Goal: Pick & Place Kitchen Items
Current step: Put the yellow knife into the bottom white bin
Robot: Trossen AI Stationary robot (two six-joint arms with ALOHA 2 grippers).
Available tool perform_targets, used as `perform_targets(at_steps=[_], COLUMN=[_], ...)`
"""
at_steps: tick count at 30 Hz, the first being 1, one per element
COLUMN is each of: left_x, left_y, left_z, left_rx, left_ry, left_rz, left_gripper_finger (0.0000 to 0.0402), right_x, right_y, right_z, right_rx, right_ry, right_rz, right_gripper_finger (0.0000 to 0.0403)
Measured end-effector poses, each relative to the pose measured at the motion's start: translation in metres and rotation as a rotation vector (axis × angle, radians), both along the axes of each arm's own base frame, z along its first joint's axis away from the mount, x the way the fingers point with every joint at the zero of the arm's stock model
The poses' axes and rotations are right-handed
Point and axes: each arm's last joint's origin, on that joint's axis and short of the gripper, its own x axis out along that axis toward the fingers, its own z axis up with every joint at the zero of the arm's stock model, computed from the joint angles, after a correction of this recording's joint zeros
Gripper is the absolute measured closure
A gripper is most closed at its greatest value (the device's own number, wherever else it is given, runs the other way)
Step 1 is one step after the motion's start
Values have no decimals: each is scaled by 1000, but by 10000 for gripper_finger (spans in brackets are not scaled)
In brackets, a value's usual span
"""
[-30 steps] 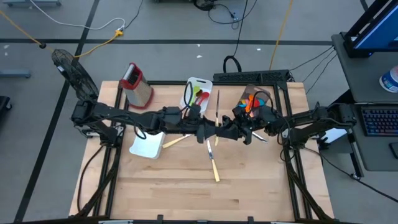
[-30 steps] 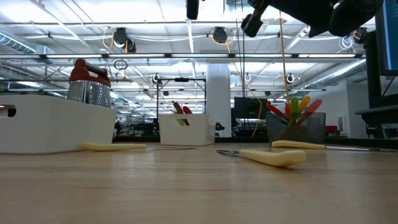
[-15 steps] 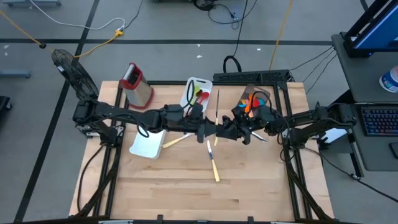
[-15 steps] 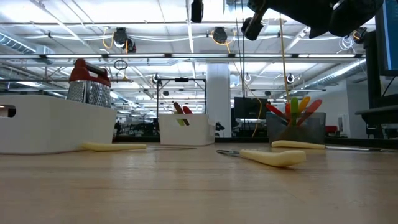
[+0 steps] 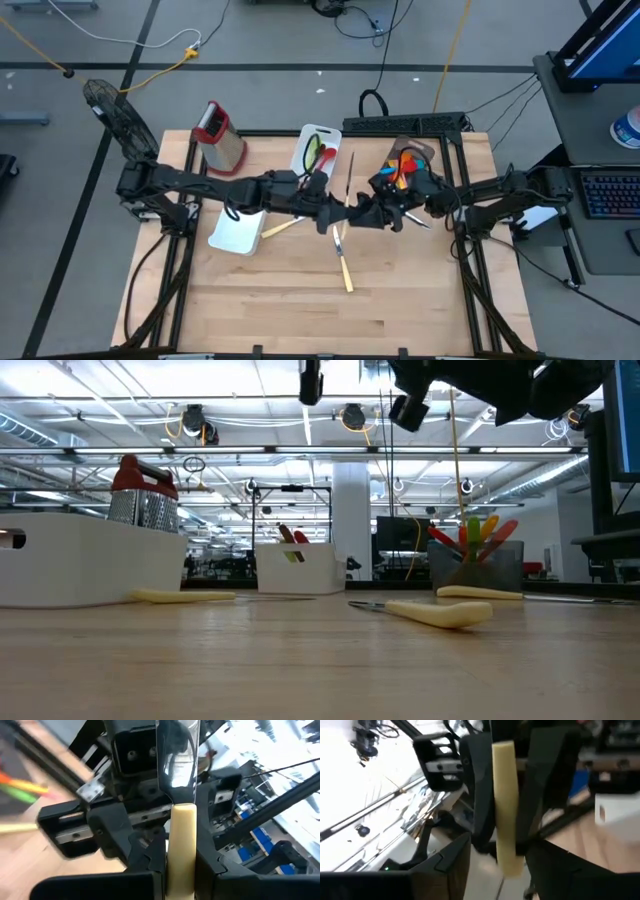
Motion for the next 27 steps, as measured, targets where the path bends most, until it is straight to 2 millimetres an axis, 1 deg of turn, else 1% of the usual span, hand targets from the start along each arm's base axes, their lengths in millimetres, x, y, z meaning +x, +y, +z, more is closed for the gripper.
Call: perform_targets(at_steps=[4, 8, 11, 13, 18, 22, 27], left_x=[-2, -4, -12, -20, -44, -69, -103], left_y=[0, 1, 2, 3, 6, 5, 2], left_z=[-8, -17, -21, -21, -11, -5, -6], left_rx=[-14, -14, -5, -3, -17, -53, -166], left_ry=[93, 194, 288, 355, 453, 564, 761], left_rz=[16, 50, 84, 117, 210, 281, 378], left_gripper_finger=[356, 356, 356, 356, 356, 356, 356], right_x=[0, -1, -2, -2, -3, -3, -2], right_y=[2, 5, 6, 7, 7, 7, 6], right_z=[-6, -9, -10, -10, -11, -11, -11], right_rx=[42, 47, 61, 59, 32, 3, -19], right_ry=[88, 142, 170, 174, 162, 143, 128], right_rz=[103, 200, 243, 276, 292, 279, 271], right_gripper_finger=[220, 225, 231, 233, 238, 241, 244])
